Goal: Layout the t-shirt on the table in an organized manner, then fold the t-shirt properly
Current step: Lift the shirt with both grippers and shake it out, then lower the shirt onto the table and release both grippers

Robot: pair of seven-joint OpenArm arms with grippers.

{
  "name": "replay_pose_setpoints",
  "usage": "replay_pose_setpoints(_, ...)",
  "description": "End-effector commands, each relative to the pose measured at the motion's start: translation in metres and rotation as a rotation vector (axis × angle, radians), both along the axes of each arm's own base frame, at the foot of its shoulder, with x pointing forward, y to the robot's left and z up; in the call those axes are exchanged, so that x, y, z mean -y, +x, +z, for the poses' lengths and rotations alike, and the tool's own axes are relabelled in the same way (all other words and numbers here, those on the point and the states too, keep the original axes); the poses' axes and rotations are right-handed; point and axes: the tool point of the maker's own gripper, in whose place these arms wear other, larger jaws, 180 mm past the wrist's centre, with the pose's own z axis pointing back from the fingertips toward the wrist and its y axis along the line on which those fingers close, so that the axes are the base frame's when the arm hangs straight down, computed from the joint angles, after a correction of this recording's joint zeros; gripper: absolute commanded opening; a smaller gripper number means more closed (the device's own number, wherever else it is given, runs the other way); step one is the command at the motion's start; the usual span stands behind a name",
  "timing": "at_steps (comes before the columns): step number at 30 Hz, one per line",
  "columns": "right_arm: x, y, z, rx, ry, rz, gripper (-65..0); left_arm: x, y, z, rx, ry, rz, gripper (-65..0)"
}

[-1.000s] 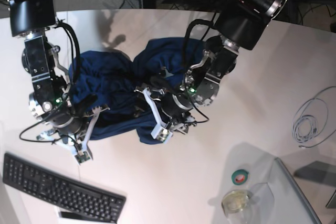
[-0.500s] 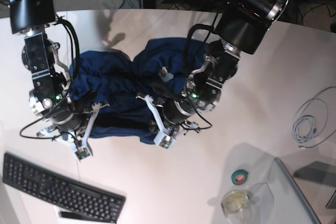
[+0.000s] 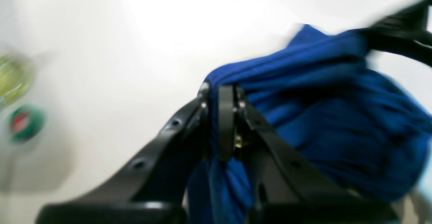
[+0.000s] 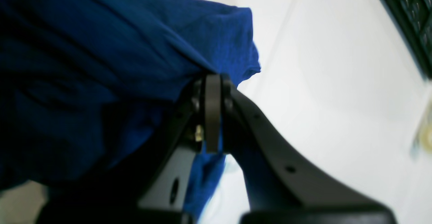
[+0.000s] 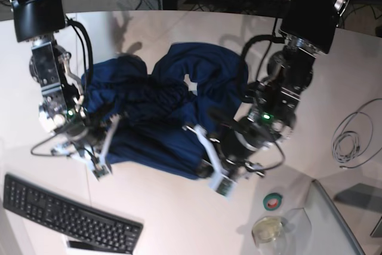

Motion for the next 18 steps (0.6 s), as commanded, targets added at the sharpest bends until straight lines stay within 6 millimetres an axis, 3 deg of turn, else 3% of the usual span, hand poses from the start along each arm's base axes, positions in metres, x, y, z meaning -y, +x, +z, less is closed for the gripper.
replay_pose_setpoints(1, 0.001, 0.029, 0.032, 0.097, -0.026, 0.001, -64.8, -0.014, 0.025, 0.036, 0.110, -0.011, 0.053, -65.0)
replay_pose_setpoints(3, -0.005, 0.049, 0.053, 0.146, -0.039, 0.027, -64.8, -0.021, 0.039, 0.050, 0.144, 0.005, 0.060, -65.0)
replay_pose_setpoints(8, 0.008, 0.100, 0.114, 0.254, -0.111, 0.097, -64.8, -0.036, 0.081, 0.087, 0.215, 0.030, 0.096, -65.0)
replay_pose_setpoints(11, 0.015, 0.124, 0.156, 0.326, -0.148, 0.124, -65.0, -0.033, 0.102, 0.122, 0.279, 0.009, 0.106, -65.0)
replay_pose_setpoints(13, 0.025, 0.139, 0.194, 0.397, -0.174, 0.115, -65.0, -0.023, 0.114, 0.156, 0.342, -0.023, 0.098, -65.0)
replay_pose_setpoints(15, 0.030, 0.149, 0.233, 0.476, -0.192, 0.110, -65.0, -0.009, 0.114, 0.190, 0.412, -0.058, 0.074, -65.0)
replay_pose_setpoints(18, 0.054, 0.151, 0.295, 0.609, -0.200, 0.052, -65.0, 0.005, 0.102, 0.231, 0.502, -0.145, 0.061, -65.0)
